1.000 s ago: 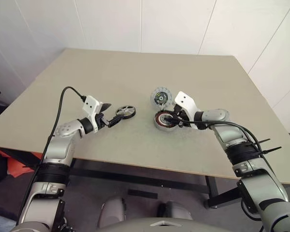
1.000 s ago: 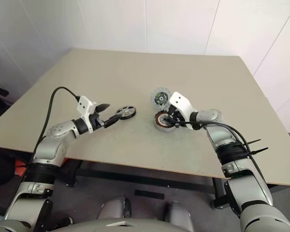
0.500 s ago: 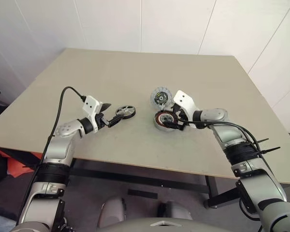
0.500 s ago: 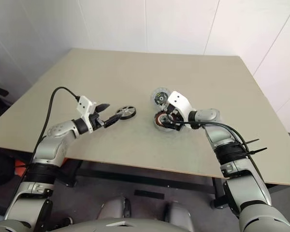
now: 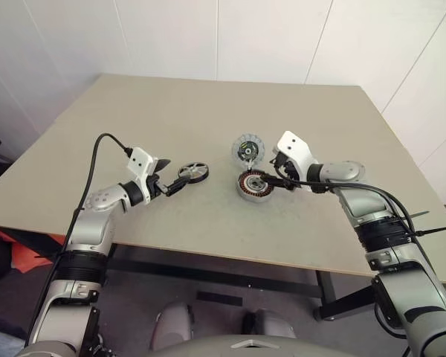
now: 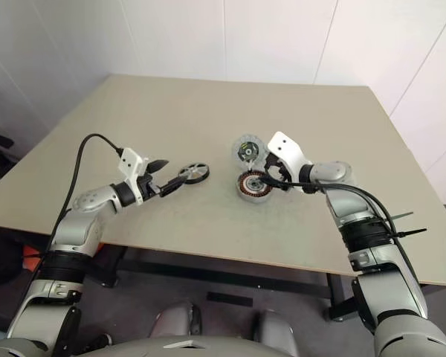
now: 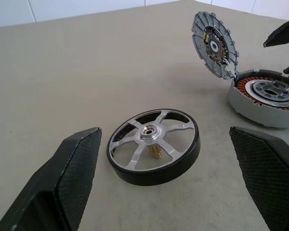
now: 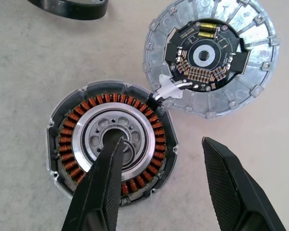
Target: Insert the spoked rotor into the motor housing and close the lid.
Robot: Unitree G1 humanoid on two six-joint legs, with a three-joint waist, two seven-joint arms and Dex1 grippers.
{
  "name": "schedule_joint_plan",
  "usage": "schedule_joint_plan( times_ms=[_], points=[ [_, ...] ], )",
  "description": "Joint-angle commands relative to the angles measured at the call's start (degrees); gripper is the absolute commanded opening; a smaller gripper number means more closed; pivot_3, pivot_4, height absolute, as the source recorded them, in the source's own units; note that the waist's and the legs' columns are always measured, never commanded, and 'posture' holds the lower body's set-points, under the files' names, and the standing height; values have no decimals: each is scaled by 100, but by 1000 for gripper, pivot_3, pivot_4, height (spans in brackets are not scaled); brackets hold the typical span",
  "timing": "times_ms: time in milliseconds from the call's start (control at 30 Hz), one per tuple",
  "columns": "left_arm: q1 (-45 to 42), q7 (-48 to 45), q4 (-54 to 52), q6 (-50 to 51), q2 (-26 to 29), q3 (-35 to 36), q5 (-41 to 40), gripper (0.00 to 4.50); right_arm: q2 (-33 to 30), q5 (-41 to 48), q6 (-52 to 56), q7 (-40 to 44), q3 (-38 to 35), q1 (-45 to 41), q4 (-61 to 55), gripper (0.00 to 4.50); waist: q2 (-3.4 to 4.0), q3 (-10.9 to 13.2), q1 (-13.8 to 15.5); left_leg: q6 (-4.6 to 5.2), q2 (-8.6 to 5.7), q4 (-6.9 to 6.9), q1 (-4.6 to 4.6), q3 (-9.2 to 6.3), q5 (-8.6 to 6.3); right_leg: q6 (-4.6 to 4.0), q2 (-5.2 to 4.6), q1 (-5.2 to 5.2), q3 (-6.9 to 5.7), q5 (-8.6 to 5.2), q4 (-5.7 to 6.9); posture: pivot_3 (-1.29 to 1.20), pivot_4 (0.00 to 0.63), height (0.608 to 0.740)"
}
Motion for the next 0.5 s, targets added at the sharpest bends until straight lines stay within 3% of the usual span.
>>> schedule_joint_plan(
  times_ms=[33,233,500],
  points=[
    [-140,-35,-47,-113,36,40,-2,4500,-108,110,48,35,-163,22,-334,2016,0,0,1,0,0,0,0,0,0,0,0,0,0,0,0,0,0,740],
    [-161,-31,-16,-125,31,40,4,4500,-214,-17,62,57,-31,240,-389,21,0,0,5,0,0,0,0,0,0,0,0,0,0,0,-1,0,0,740],
    [-175,-31,5,-129,37,42,7,4500,-153,-56,79,30,33,261,-412,21,0,0,0,0,0,0,0,0,0,0,0,0,0,0,0,0,0,740]
  ],
)
